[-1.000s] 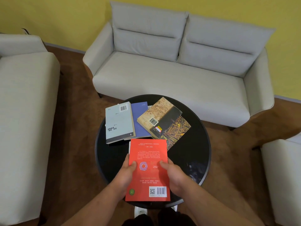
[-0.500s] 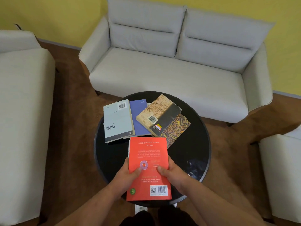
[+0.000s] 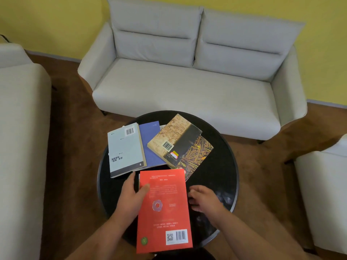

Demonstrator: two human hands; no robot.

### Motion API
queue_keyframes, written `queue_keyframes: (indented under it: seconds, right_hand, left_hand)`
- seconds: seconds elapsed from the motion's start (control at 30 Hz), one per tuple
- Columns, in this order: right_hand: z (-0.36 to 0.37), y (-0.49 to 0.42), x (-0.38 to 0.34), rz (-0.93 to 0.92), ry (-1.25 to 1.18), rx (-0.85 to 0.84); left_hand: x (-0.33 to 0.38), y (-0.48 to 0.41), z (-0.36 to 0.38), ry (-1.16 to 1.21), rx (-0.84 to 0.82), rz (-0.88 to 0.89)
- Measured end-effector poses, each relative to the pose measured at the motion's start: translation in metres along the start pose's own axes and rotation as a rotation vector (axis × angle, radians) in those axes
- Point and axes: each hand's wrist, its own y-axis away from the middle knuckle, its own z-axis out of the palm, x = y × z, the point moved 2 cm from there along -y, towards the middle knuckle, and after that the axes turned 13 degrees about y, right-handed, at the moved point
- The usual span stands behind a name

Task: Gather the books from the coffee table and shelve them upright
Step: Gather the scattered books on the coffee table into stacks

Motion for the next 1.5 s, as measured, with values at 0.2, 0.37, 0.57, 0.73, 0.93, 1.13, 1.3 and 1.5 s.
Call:
queue_keyframes:
  seconds: [0.2,0.37,0.57,0.73,0.93,1.13,1.3,1.5]
  right_hand:
    - [-0.047,-0.051,-0.012,0.137,-0.18,0.046]
    - [-0.056,-0.08,-0.029,0.187,-0.402,0.005]
    - [-0.049,-0.097,-0.031,0.249,-0.588,0.002]
    - [-0.044,-0.108,-0.035,0.293,-0.682,-0.012]
    - [-0.042,-0.113,-0.049,0.274,-0.698,0.002]
    - [-0.064,-0.101,-0.062,0.148,-0.572,0.16]
    - [-0.096,-0.061,-0.072,-0.021,-0.453,0.223]
    - [-0.099,-0.011,-0.067,-0.137,-0.441,0.335]
  left_hand:
    - [0.076,-0.071,0.04,-0.362,0.123,0.291]
    - [0.091,-0.139,0.068,-0.567,0.006,0.16]
    - [0.093,-0.17,0.077,-0.965,0.047,0.075]
    - [0.093,-0.174,0.08,-0.746,0.02,-0.03]
    - [0.09,-0.161,0.087,-0.309,-0.015,-0.245]
    - [0.096,-0.132,0.088,0.25,-0.07,-0.321]
    - [0.111,-0.08,0.067,0.353,-0.076,-0.226]
    - [0.098,0.012,0.032,0.428,-0.097,-0.209]
